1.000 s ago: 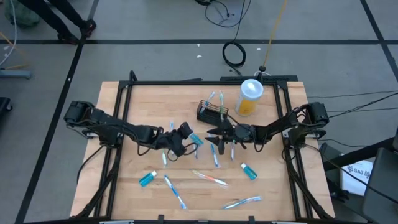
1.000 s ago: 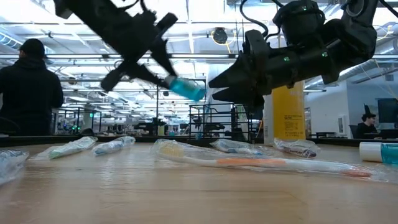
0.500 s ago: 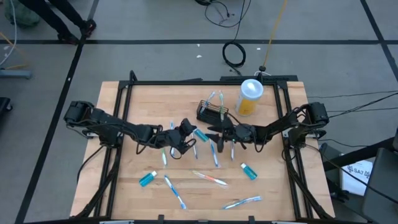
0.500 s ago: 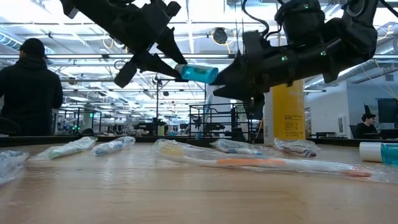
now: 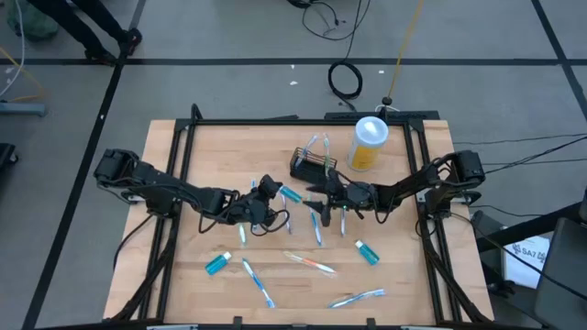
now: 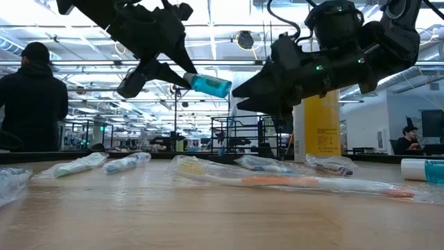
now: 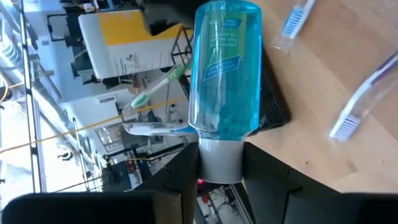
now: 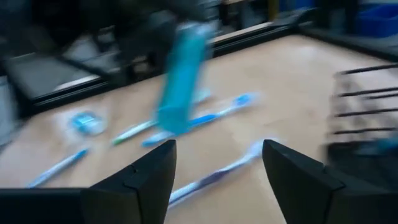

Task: Pick & Place toothbrushing station
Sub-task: Put the blue mouthwash bottle into the black organizer

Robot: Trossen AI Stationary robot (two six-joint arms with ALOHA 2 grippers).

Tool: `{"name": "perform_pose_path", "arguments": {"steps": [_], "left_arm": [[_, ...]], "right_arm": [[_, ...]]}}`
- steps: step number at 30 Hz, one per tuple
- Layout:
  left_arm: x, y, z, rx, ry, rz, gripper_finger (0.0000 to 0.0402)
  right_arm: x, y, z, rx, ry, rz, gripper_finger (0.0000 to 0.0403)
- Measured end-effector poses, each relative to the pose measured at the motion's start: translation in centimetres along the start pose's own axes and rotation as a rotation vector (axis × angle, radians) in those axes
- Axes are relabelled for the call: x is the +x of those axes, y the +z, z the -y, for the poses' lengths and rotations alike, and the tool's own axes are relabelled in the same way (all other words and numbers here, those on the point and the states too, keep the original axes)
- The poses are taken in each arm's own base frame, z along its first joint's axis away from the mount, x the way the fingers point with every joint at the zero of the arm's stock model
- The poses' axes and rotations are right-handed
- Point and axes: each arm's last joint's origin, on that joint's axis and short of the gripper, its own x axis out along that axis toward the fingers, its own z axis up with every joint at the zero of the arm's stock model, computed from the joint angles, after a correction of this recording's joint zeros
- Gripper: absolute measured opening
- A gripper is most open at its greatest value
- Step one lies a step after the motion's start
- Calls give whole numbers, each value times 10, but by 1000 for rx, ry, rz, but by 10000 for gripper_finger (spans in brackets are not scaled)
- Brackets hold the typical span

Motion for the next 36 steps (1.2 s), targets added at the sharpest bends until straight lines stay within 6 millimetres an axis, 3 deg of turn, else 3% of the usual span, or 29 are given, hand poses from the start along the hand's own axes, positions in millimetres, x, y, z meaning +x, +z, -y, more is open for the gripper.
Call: {"name": "perform_pose_path", "arguments": {"steps": [5,15,27,36], "left_arm": [[0,3,-6,-22,47,21,113],[2,4,-17,-45,110,67,113],[6,2,-21,-80,121,115,113],[5,3,-25,-106,147,126,113]], "right_arm": [[0,0,-2,27,40,-8,249],[-2,14,-6,72,87,138,252],[-4,25,-7,-2,79,264,251],[-4,25,-7,0,79,260,204]]}}
